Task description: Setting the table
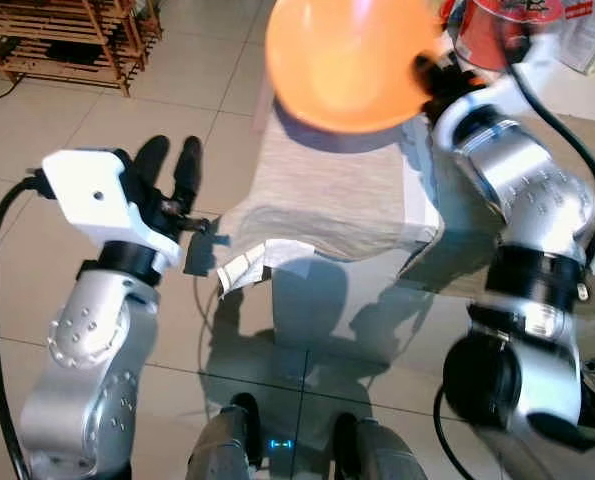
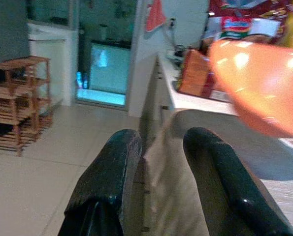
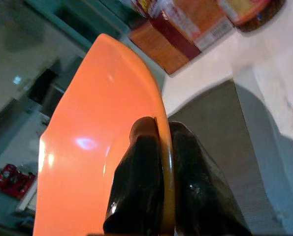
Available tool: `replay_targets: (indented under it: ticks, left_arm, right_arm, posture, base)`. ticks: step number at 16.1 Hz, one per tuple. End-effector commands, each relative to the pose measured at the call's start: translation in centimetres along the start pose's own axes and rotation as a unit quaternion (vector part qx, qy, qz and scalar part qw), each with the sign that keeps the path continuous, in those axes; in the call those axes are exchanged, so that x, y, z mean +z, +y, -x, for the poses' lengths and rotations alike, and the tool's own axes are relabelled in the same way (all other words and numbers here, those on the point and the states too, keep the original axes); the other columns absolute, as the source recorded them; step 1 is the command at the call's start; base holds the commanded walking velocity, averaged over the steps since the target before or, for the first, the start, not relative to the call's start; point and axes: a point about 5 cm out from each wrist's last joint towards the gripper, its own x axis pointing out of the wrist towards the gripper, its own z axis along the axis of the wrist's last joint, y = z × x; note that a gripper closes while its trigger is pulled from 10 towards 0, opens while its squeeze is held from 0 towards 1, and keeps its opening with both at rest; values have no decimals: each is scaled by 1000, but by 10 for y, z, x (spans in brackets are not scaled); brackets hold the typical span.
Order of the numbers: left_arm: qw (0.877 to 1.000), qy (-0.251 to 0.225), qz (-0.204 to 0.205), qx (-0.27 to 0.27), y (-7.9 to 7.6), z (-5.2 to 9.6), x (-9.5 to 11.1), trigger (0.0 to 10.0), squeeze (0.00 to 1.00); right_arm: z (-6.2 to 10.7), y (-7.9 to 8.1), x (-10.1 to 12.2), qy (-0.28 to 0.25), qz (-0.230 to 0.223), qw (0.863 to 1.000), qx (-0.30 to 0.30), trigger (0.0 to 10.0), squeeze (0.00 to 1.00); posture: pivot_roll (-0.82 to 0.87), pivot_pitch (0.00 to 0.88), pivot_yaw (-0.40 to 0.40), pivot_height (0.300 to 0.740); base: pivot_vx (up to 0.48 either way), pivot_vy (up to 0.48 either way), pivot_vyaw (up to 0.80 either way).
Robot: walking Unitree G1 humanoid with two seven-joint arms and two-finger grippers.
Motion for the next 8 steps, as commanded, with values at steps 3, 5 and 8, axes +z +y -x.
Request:
replay_targets:
  ticks: [3, 5, 8]
  left_arm:
    - [999, -7, -3, 52, 22, -2, -4, 10000, 0]
    - [997, -4, 11, 78, 34, 1, -9, 10000, 0]
    - [996, -9, 55, 71, 37, 5, -15, 10000, 0]
  right_arm:
    - [22, 11, -25, -24, -29, 996, 78, 10000, 0]
    - [35, 11, -33, -44, -53, 993, 98, 0, 0]
    - [41, 33, -35, -57, -80, 979, 177, 10000, 0]
  posture:
    - [-51, 168, -21, 740]
    - [-50, 147, -16, 740]
    - [-63, 120, 1, 740]
  base:
    - [0, 0, 0]
    - [0, 0, 0]
    - [0, 0, 0]
